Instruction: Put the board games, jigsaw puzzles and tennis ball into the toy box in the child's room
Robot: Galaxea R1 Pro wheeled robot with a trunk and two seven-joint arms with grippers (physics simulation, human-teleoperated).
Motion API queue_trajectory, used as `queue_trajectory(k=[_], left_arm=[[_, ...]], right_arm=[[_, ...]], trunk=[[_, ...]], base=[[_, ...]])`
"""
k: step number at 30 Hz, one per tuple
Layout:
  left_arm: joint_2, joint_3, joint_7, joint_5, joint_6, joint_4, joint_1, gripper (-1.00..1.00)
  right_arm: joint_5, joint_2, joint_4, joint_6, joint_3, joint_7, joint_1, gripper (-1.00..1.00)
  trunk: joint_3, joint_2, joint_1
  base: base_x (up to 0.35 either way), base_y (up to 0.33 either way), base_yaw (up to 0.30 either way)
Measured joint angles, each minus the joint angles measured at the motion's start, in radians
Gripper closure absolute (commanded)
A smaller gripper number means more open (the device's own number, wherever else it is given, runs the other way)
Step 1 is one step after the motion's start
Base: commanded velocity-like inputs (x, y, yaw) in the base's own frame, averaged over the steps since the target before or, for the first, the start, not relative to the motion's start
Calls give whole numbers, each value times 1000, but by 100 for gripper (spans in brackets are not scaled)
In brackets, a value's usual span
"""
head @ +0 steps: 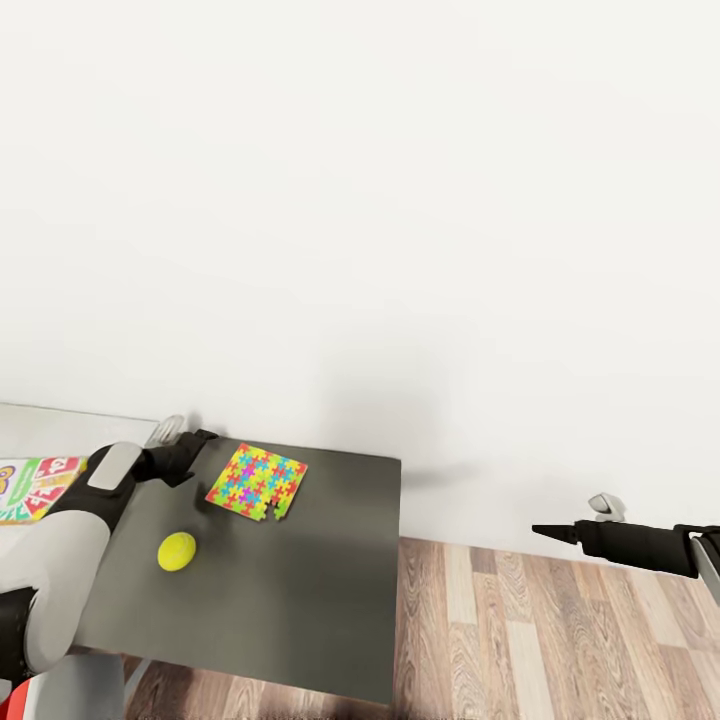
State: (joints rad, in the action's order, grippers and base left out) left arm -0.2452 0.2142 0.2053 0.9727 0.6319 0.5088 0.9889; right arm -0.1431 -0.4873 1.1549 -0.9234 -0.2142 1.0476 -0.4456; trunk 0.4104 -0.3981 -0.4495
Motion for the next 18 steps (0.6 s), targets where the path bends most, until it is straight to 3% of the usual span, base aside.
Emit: queue_trajectory(k=[6,11,18], left_arm=[[5,-10,-2,-7,-23,-3,0,-100],[9,-47,-10,-29,-34,-4,0,-100],[10,-67,-16,-41,-40,-5,0,-100]], right_arm=[[-1,-1,0,0,0,0,0,-100],[-2,-3,0,-1,0,0,0,-100],[-3,-4,1,-1,0,0,0,-100]], trunk=[[10,0,0],[18,0,0],[29,0,0]], base=[[0,0,0],[0,0,0],[0,0,0]])
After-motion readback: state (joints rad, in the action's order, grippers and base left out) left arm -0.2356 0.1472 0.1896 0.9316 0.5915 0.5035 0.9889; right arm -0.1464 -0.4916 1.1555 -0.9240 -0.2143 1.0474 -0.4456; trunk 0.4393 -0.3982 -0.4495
